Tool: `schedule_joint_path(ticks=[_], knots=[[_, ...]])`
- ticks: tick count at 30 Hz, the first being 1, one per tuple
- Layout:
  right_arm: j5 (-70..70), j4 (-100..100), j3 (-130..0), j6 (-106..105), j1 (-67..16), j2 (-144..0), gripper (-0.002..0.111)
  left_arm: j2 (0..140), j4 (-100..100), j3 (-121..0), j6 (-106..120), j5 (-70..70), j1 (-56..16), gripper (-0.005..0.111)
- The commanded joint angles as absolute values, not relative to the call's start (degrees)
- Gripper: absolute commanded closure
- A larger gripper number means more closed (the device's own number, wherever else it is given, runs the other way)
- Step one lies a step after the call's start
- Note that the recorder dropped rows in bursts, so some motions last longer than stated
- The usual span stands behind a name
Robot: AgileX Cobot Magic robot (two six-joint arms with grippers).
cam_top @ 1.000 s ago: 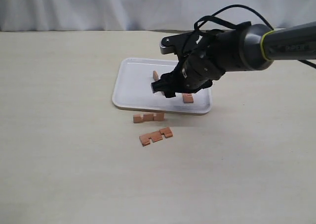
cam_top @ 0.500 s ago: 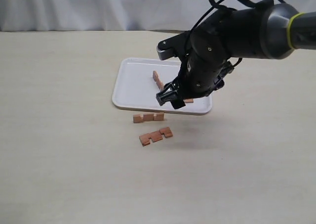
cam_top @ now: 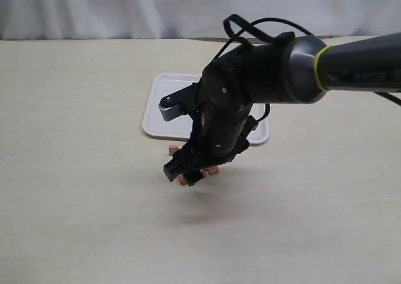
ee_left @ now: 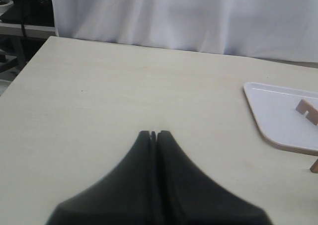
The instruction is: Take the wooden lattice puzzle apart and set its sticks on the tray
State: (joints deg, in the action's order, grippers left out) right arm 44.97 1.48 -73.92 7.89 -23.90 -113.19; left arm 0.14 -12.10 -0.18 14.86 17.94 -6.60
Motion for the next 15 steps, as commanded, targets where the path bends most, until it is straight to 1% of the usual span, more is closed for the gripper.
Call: schedule_joint_path(ticks=[1,4,7,9,15], knots=[[41.7,2.1,-74.0,10.4,-25.0,-114.2,0.035,0.0,-12.2,0.0,15.2,17.4,-6.0,0.107],[40.3,2.1,-74.0,12.2,-25.0,-114.8,0.023,0.0,-12.2,0.0,15.2,17.4,-6.0,0.107],[39.3,2.3,-74.0,12.3,-25.0,-115.7,0.014,0.0,-12.2,0.0,15.2,17.4,-6.0,0.107],[38.3,2.4,-74.0,12.5,-24.9,-116.5,0.012,0.0,-12.2,0.0,15.2,17.4,-6.0,0.107],[34.8,4.2,-74.0,17.9,-23.3,-119.2,0.012,0.0,-12.2,0.0,15.2,17.4,-6.0,0.107]])
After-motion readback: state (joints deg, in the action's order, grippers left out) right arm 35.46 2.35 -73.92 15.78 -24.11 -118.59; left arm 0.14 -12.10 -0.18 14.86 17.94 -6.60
